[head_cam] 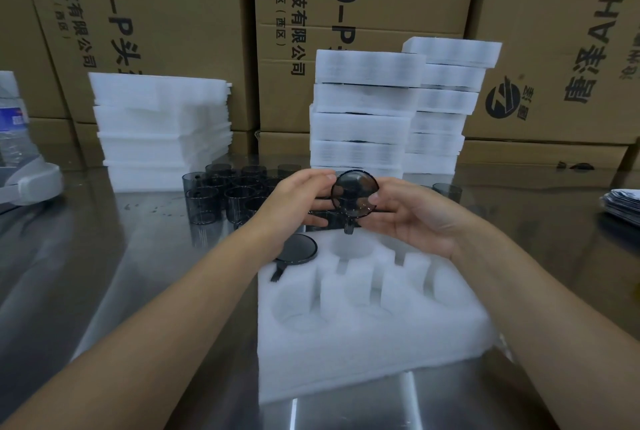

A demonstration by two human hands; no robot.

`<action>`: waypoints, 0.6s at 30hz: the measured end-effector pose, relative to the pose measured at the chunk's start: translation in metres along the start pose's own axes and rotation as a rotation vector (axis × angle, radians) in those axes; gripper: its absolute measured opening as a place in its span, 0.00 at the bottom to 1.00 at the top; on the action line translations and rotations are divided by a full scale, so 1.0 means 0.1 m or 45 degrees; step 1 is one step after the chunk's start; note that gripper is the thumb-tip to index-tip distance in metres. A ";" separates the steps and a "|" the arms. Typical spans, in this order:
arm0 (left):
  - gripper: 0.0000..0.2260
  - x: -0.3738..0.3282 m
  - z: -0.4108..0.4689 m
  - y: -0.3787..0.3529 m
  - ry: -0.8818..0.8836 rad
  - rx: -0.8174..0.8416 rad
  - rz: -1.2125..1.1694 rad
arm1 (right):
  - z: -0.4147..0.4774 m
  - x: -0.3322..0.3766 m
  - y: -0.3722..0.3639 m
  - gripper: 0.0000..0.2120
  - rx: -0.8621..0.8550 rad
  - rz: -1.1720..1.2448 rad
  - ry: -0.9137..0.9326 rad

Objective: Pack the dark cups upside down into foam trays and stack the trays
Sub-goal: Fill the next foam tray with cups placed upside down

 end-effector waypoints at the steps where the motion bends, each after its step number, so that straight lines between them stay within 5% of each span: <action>1: 0.08 0.00 0.00 0.00 0.001 0.002 0.005 | 0.00 0.02 0.00 0.15 -0.003 0.004 0.025; 18: 0.03 0.00 0.00 -0.02 -0.031 0.028 0.086 | 0.02 0.01 0.04 0.19 -0.041 0.195 0.032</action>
Point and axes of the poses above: each hand's wrist, its own z-axis towards the middle knuckle, its own y-axis out of the back of the hand, x = y × z, the point moved 7 cm from there along z, towards the middle knuckle, and after that the axes turned 1 degree about x, right-handed, at the moved point
